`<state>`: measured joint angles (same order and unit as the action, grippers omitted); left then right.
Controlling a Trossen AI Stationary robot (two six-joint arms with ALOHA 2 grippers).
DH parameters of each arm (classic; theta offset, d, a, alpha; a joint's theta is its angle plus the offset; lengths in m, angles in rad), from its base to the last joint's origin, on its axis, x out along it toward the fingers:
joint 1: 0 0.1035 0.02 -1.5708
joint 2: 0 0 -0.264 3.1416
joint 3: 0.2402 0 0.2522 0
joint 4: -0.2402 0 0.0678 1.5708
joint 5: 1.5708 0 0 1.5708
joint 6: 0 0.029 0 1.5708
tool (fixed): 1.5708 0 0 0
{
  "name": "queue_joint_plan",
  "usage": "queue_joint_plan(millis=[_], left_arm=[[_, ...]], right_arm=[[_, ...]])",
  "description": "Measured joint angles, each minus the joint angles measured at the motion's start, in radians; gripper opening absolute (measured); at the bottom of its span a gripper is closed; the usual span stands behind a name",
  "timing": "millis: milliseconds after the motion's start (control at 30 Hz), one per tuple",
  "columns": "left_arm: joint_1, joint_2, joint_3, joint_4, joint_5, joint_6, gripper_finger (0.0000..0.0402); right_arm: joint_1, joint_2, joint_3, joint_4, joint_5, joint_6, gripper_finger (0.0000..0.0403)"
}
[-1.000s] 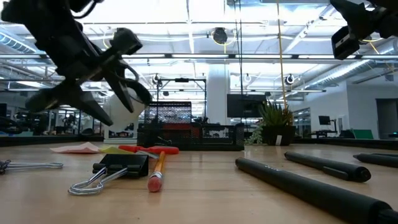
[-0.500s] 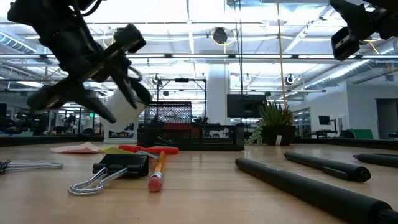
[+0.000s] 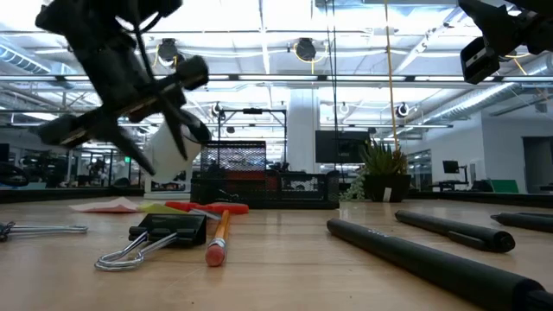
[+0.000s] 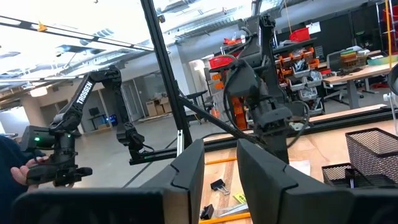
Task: Pick and place office supplies into organizer
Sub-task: Put the red scissors into the black desk organizer
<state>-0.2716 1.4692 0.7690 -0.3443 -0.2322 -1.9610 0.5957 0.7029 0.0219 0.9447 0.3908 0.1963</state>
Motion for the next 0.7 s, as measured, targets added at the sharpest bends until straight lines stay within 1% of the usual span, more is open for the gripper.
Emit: queue_joint_plan(millis=[133,233,300,333,400,467,533,700], left_arm=[[-0.001,0.061,0.071,-0.082,-0.006,-0.009,0.0184],[0.002,0.156,0.159,-0.182,0.059,-0.016,0.0184],[0.007,0.200,0.226,-0.284,0.108,0.003,0.0184],[0.008,0.212,0.257,-0.327,0.117,-0.002,0.0184],[0.005,0.225,0.300,-0.390,0.101,-0.015,0.0184],[0.001,0.230,0.316,-0.410,0.068,-0.010,0.0184],[-0.001,0.229,0.320,-0.394,0.049,0.006,0.0184],[0.010,0.233,0.310,-0.386,0.038,-0.013,0.0184]], right_arm=[[0.000,0.000,0.000,0.000,0.000,0.000,0.0089],[0.000,0.001,0.000,-0.002,0.000,0.000,0.0089],[0.000,0.000,0.000,-0.003,0.000,0.000,0.0089],[0.000,0.000,0.000,-0.002,0.000,0.000,0.0089],[0.000,0.001,0.000,-0.002,0.000,0.000,0.0089],[0.000,0.000,0.000,-0.004,0.000,0.000,0.0089],[0.000,0.000,0.000,-0.004,0.000,0.000,0.0089],[0.000,0.000,0.000,-0.007,0.000,0.000,0.0089]])
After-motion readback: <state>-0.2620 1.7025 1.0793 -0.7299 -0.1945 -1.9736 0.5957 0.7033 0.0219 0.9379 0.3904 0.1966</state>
